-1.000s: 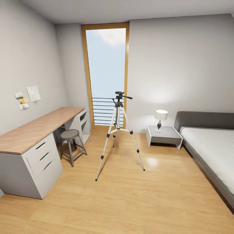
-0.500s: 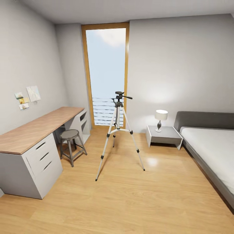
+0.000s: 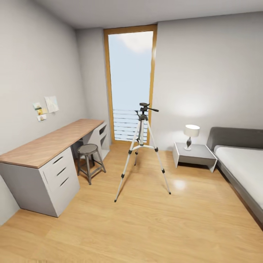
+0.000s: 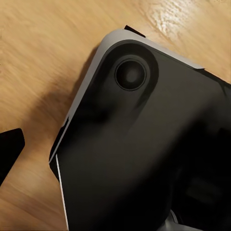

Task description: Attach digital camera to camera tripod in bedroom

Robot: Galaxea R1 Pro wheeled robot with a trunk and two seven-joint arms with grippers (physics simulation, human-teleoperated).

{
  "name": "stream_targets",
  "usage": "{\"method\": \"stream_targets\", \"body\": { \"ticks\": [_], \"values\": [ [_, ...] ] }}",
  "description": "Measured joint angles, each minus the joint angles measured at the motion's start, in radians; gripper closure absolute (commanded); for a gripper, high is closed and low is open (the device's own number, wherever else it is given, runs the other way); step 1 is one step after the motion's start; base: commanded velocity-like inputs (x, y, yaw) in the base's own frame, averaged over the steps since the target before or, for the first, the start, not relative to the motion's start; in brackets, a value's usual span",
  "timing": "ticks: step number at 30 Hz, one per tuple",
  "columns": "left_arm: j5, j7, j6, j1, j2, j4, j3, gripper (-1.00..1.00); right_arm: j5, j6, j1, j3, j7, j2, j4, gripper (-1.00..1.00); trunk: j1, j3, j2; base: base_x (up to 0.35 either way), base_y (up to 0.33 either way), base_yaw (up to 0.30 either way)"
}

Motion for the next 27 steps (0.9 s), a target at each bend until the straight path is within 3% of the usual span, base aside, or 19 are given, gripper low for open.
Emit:
{"method": "stream_targets", "body": {
  "ticks": [27],
  "values": [
    [0.007, 0.000, 0.001, 0.000, 0.004, 0.002, 0.003, -1.00, 0.004, -0.005, 0.015, 0.002, 0.001, -0.003, -0.001, -1.00, 0.000, 0.000, 0.000, -0.001, 0.000, 0.274]
  ]
}}
